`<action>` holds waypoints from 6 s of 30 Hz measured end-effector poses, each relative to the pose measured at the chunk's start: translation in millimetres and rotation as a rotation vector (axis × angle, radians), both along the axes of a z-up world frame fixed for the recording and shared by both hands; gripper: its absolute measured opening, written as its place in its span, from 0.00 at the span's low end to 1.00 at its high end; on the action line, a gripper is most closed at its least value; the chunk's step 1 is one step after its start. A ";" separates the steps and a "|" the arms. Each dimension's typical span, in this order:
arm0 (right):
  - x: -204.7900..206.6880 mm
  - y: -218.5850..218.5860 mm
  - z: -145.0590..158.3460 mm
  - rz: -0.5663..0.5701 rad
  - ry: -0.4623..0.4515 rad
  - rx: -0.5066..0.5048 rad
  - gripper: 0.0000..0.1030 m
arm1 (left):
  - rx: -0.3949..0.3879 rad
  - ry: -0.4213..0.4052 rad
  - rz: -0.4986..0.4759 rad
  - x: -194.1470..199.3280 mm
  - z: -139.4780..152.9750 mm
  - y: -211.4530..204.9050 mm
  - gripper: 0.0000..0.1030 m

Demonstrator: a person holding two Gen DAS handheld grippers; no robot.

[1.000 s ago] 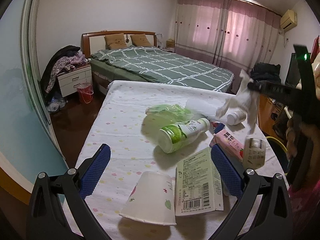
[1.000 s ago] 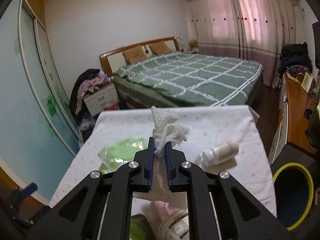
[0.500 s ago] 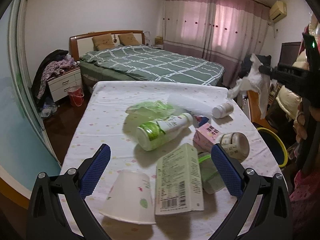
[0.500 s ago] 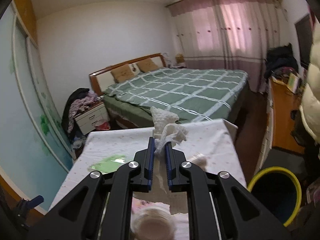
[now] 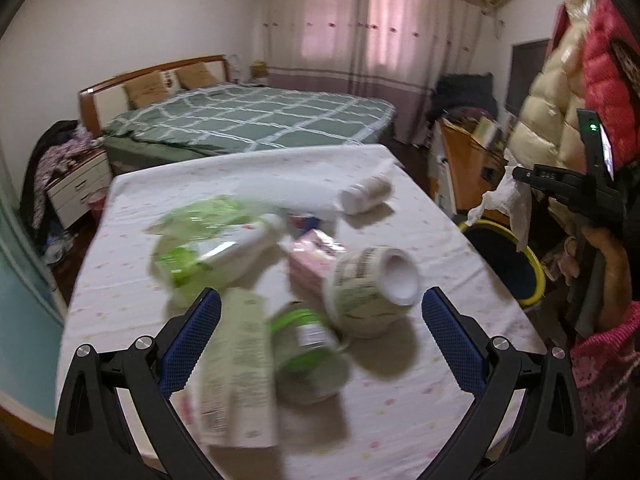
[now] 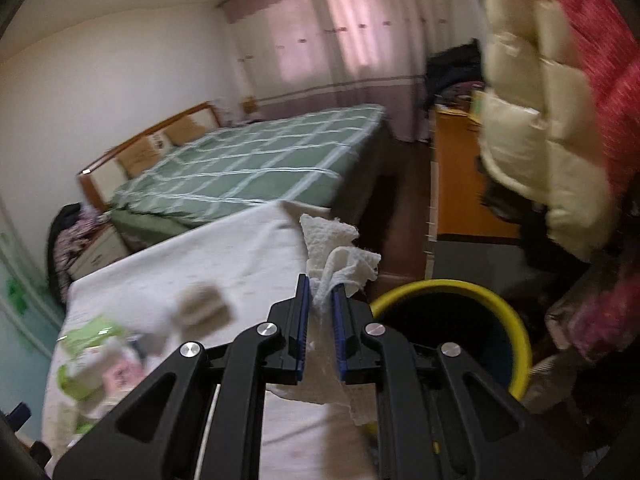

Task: Collect trash
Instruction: 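Carry the tissue over the yellow-rimmed bin and open the right tool, then grasp the white round tub with the left tool, then carry the tub over the bin and open the left tool, then move the right tool to the pink strawberry milk carton, then close the right tool on the pink carton and lift it, then carry the pink carton over the bin and open the right tool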

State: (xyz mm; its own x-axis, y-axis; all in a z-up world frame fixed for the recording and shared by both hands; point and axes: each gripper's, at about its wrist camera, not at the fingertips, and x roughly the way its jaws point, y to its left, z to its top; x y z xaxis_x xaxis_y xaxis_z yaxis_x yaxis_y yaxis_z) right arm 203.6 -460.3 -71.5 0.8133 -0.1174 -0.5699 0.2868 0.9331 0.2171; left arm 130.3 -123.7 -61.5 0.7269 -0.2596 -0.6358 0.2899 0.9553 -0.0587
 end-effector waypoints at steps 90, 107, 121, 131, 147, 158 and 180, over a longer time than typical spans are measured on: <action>-120.6 -123.3 -85.6 -0.181 0.122 0.127 0.49 | 0.077 0.055 -0.327 84.5 -26.4 -289.9 0.89; -59.3 49.9 -79.9 0.241 0.163 0.059 0.50 | -0.004 -0.091 0.123 16.5 35.3 -3.1 0.93; -43.5 192.1 -69.9 0.485 0.138 -0.070 0.67 | -0.064 -0.118 0.353 -25.5 25.3 151.4 0.93; -2.9 198.9 -83.6 0.519 0.181 -0.090 0.71 | -0.087 -0.091 0.338 -20.6 16.2 142.5 0.93; -6.3 189.0 -81.6 0.558 0.160 0.010 0.56 | -0.091 -0.053 0.318 -2.7 4.0 128.0 0.93; -49.5 155.9 -47.3 0.477 0.070 0.039 0.45 | -0.096 -0.050 0.286 -2.9 -0.5 114.4 0.93; -58.5 -12.1 -66.3 -0.127 0.097 -0.006 0.46 | -0.060 -0.040 0.202 -7.5 -3.3 75.0 0.93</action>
State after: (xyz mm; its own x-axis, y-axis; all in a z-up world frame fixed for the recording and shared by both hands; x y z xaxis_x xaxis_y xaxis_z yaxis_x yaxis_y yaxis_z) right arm 145.1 -472.4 -137.9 0.7329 -0.2194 -0.6440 0.4219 0.8892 0.1772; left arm 122.8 -48.6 -64.8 0.7922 -0.1422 -0.5935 0.0959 0.9894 -0.1091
